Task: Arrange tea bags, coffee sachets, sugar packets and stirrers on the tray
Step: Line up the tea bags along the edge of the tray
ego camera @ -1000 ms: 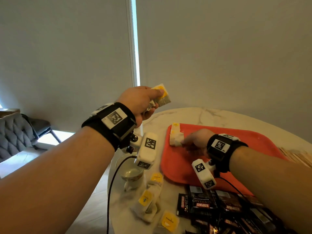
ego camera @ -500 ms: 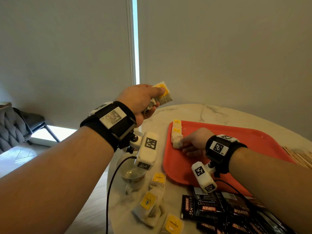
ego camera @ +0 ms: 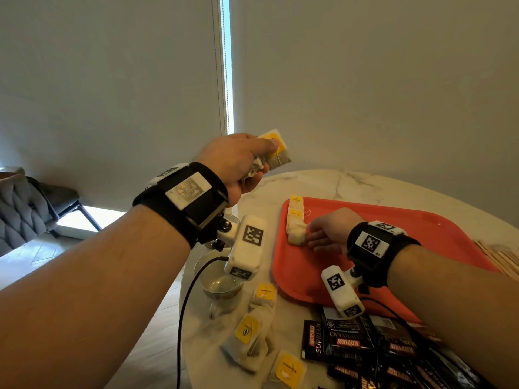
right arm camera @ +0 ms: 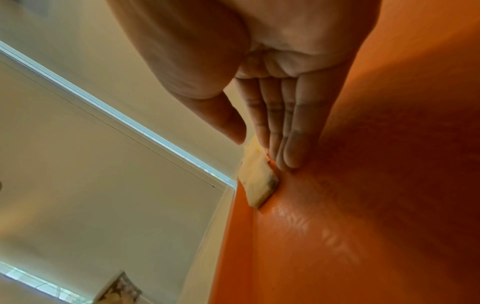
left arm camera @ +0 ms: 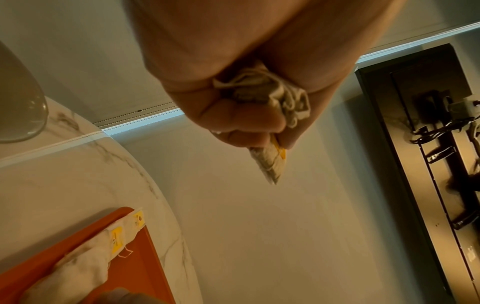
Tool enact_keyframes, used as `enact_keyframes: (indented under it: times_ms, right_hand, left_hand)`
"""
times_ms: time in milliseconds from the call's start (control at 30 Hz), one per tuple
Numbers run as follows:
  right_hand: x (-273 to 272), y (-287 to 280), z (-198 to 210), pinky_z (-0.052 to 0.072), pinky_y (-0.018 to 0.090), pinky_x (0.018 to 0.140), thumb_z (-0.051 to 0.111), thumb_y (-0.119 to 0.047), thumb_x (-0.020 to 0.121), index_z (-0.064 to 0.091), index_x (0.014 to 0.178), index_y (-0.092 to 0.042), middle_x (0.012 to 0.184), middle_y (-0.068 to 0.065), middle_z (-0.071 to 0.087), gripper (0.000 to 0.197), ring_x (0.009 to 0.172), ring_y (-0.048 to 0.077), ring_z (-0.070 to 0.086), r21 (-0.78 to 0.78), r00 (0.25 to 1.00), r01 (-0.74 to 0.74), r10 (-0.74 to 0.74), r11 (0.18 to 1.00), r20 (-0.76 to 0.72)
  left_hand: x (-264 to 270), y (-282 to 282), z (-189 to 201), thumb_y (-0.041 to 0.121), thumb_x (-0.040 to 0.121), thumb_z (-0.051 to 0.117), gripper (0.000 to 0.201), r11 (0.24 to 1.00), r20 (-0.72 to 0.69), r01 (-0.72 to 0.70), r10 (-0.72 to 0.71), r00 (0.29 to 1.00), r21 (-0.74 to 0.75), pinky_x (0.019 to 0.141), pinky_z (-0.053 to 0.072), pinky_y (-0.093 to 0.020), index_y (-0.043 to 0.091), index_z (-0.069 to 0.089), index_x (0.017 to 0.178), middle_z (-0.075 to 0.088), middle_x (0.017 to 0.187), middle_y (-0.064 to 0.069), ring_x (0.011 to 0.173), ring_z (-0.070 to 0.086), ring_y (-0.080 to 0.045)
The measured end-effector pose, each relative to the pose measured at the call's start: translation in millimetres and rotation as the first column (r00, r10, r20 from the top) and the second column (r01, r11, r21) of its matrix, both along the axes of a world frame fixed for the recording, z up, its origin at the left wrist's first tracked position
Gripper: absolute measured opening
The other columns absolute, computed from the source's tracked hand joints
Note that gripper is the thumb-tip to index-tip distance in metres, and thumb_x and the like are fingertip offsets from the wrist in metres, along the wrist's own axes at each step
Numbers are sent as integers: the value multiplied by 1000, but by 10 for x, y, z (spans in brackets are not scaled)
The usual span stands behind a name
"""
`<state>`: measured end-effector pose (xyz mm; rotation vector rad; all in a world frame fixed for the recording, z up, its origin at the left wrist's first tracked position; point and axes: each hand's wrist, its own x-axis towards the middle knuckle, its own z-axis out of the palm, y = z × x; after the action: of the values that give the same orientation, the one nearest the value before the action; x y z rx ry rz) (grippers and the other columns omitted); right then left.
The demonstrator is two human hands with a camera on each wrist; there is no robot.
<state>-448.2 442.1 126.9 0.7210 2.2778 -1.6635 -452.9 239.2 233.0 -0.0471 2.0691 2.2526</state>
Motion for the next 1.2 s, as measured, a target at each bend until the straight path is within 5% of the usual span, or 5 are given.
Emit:
enact_keyframes:
  times_ms: [533,667,833,1033,1200]
  right_hand:
    - [-36,23,-56,57,33,72,55,-8,101,63,114,5,91,16,69,20,76,25,68,-110,997,9,-18,994,-81]
    - [127,142,261,56,39,84,62,-16,99,69,101,-4,91,12,72,14,80,21,69,-187,962,22,-72,982,-264]
    - [607,288,791,57,37,73,68,-28,96,69,99,-9,86,6,70,19,76,18,68,-331,833,-149,-63,932,-550]
    - [1051,401,777,44,24,53,81,-15,85,65,82,-8,67,0,59,18,57,9,52,-10,557,-135,67,991,-828]
    - [1159,383,727,49,30,60,89,-29,76,75,87,-19,77,5,69,20,63,10,56,278,591,-187,334,942,-734]
  left_hand:
    - [37,133,-19,24,91,81,21,1000,-1,-5,5,1000,-1,43,45,-17,17,70,107,70,97,-9,68,63,-11]
    - [186,243,-18,25,91,81,19,1000,18,26,-26,999,18,43,46,-18,17,70,105,70,92,-8,65,63,-10]
    - [427,549,-83,25,92,80,13,995,28,69,-72,997,77,41,44,-18,20,71,100,69,80,-6,62,61,-11]
    - [674,932,-236,25,97,74,14,963,146,25,-66,987,267,42,45,-18,12,71,99,67,72,-6,54,58,-10]
    - [695,1084,-332,26,100,67,28,908,235,27,-137,962,418,54,58,-29,3,71,115,76,92,-12,71,72,-23]
